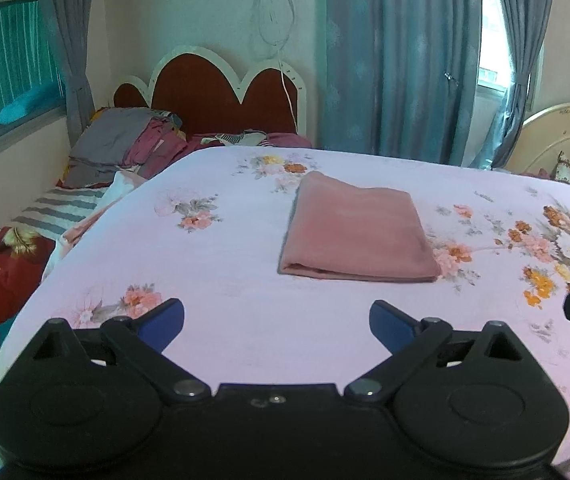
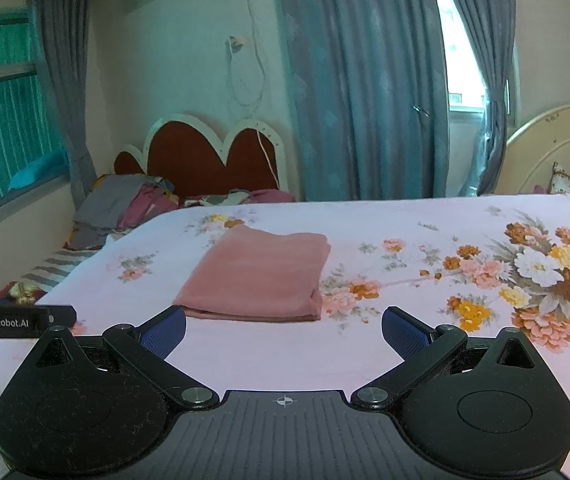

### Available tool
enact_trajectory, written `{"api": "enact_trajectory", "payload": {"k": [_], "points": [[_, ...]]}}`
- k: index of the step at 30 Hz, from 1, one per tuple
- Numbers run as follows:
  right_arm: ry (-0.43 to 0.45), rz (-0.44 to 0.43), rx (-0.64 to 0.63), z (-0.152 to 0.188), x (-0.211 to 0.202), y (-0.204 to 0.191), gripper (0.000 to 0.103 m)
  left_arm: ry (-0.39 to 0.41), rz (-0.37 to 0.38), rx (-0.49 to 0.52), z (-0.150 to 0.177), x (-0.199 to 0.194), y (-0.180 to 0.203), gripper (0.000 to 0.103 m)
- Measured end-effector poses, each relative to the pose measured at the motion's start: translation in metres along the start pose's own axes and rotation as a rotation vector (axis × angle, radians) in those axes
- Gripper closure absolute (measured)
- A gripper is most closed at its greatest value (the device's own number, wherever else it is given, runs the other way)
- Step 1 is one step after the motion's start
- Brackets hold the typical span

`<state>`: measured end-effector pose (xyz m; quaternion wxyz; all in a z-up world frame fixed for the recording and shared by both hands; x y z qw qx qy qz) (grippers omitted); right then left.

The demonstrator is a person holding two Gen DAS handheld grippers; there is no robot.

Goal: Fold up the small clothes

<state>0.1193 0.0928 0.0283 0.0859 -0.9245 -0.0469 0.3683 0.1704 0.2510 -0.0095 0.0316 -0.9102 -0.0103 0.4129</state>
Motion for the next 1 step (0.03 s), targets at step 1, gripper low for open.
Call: {"api": "enact_trajectory", "payload": {"k": [1], "points": [[-0.008, 0.005, 0.005, 0.0002, 0.0041, 0.0039, 0.000, -0.012, 0.005, 0.005, -0.0046, 0.0078, 0.0026, 0.001]]}}
Point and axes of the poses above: each gripper's, at about its wrist camera, not at the fingertips, and x roughly the way its jaws point, y to its right, z to its underside, the point moved 9 cm from there along x, roughly the way its jaws point, and after that the axes turned 12 degrees about -y, right-handed, at the moved point
